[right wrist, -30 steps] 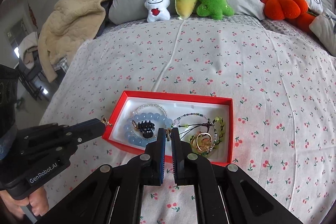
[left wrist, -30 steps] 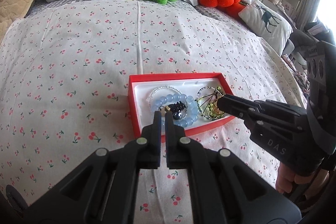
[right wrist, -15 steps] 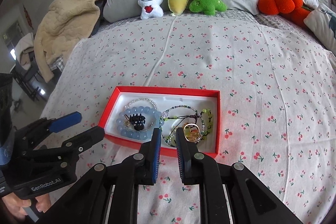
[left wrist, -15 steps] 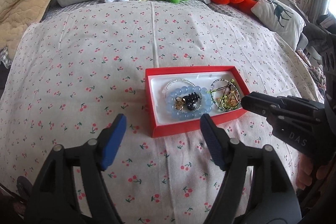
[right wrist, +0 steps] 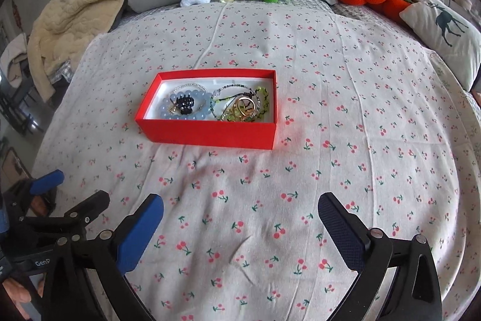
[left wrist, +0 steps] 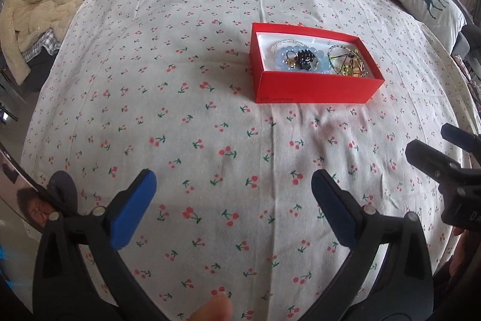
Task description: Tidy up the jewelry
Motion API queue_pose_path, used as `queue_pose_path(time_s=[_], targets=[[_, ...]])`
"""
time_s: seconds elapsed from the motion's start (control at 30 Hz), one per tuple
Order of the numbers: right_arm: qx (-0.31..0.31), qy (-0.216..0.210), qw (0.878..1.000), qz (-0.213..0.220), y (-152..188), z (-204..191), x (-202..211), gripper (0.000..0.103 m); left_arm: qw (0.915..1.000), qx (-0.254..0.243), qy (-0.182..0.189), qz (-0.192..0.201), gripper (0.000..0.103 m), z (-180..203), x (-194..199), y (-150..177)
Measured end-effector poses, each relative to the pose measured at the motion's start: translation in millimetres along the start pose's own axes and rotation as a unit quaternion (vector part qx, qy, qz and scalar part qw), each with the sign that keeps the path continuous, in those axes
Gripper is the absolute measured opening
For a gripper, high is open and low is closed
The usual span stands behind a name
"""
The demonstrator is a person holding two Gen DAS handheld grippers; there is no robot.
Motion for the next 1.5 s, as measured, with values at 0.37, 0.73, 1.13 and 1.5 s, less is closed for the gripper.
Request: queue_pose_path(time_s=[0.37, 0.73, 1.13, 1.5], targets=[[-0.017, 0.031, 0.999, -0.007, 10, 19, -12, 0.103, 0.9998, 0.009, -0.02, -0.004, 0.102, 2, -10, 5], [-0.003, 0.03, 0.999, -0.022, 15, 10, -22, 0.103, 0.9999, 0.012, -0.013, -0.002, 0.102, 8, -14, 0], [-0.004, 0.033, 0.999, -0.023, 15, 12, -22, 0.103, 0.9999, 0.007, -0.014, 0.006, 0.102, 10, -10, -1], [-0.01, 0.037, 0.999, -0.022, 14, 15, -23, 0.103, 0.9999, 0.004, -0.015, 0.005, 0.102, 12, -10, -1]])
Point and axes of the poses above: each gripper's, at about its wrist camera, not at the fingertips, and x roughly against the way its jaws point, z to its right, y to its underside, the point moved 8 cm from there along -x, roughly the way its jaws point, and after that the axes turned 13 degrees about -x, right-handed, at the moved point
